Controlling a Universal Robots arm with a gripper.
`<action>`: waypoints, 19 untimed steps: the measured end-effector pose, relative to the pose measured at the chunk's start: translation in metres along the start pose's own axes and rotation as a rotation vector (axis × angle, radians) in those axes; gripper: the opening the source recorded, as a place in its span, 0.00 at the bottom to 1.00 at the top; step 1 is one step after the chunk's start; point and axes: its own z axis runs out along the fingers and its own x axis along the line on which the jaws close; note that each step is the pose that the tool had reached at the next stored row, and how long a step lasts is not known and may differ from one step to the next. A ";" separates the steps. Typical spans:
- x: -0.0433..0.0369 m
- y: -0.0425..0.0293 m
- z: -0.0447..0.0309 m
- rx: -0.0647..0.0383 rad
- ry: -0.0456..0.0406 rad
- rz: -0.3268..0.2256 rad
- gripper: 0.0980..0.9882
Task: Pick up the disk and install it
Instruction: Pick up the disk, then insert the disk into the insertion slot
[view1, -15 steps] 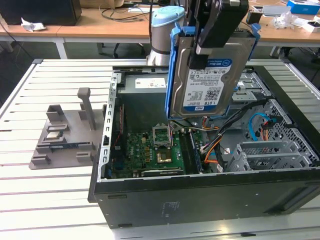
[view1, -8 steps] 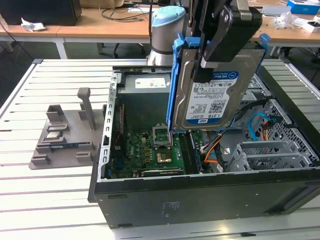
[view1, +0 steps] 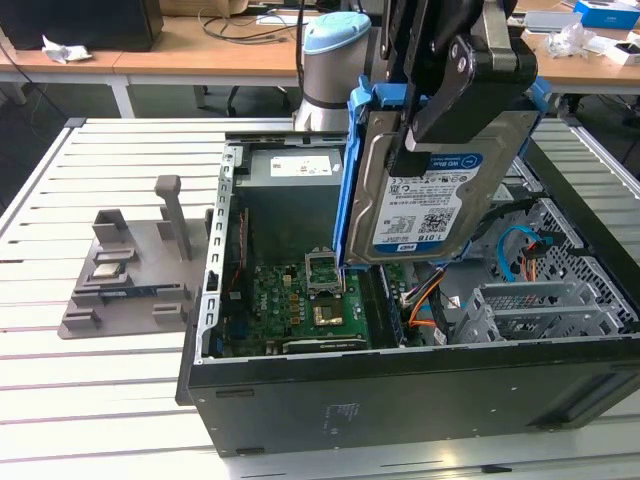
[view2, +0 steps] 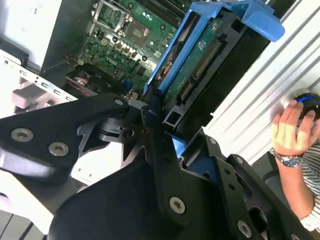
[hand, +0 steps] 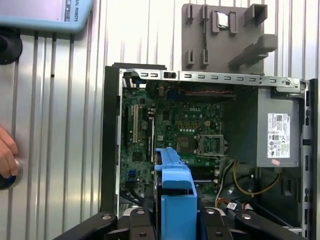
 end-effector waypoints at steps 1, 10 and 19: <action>0.0002 -0.0001 0.0002 0.001 -0.0003 0.008 0.30; 0.0009 -0.0003 0.0014 0.006 -0.0028 0.074 0.30; 0.0012 -0.0003 0.0014 0.006 -0.0028 0.074 0.30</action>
